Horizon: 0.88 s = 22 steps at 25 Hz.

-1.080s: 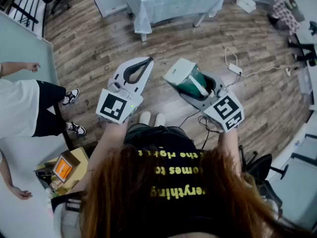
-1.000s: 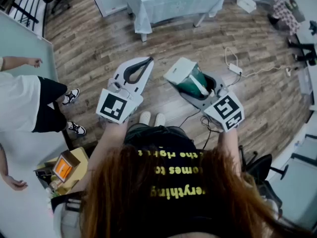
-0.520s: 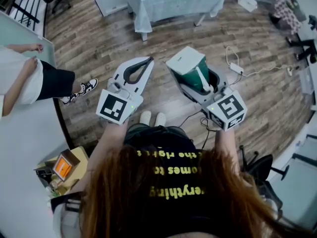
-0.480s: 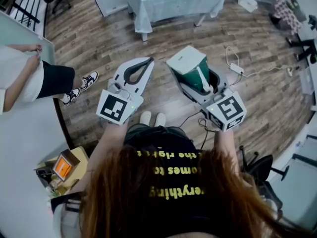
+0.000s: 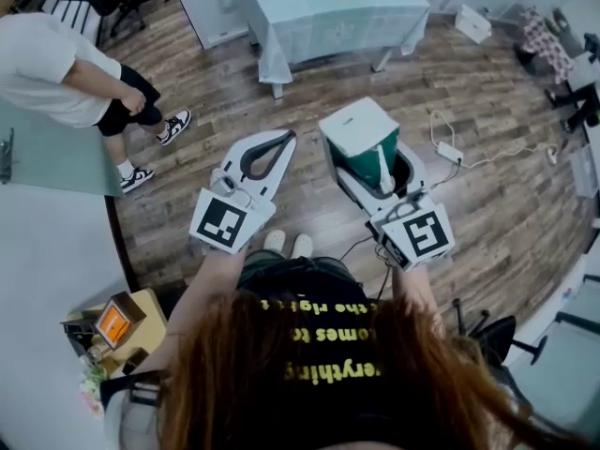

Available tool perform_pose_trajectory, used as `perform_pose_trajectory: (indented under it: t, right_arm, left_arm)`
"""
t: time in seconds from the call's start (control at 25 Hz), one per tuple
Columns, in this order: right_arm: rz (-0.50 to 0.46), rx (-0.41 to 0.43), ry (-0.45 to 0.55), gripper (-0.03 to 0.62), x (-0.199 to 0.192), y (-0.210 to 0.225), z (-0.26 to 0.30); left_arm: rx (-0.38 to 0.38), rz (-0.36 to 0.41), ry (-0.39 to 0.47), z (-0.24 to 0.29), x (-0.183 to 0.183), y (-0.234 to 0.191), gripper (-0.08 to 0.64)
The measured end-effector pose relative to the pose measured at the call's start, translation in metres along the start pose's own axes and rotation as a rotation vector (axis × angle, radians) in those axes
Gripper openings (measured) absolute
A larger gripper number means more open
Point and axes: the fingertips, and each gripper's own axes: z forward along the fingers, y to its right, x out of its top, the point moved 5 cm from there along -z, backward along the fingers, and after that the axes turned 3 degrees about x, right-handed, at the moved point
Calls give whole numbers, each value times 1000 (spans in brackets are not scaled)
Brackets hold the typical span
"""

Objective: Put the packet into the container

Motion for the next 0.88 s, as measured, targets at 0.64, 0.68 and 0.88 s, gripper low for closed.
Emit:
perform_pose_trajectory:
  t: [0.64,0.68,0.88]
  right_arm:
    - [-5,-54,129,358,22,32,8]
    - [-7,-57,134,359,22,33,11]
    - [-2,-84,155,357,28,43,32]
  left_arm:
    - [39,10,27,29,2,-13,2]
    - [40,10,32,31,2,-17,2]
    - [28,11,55,43,2,-45,2]
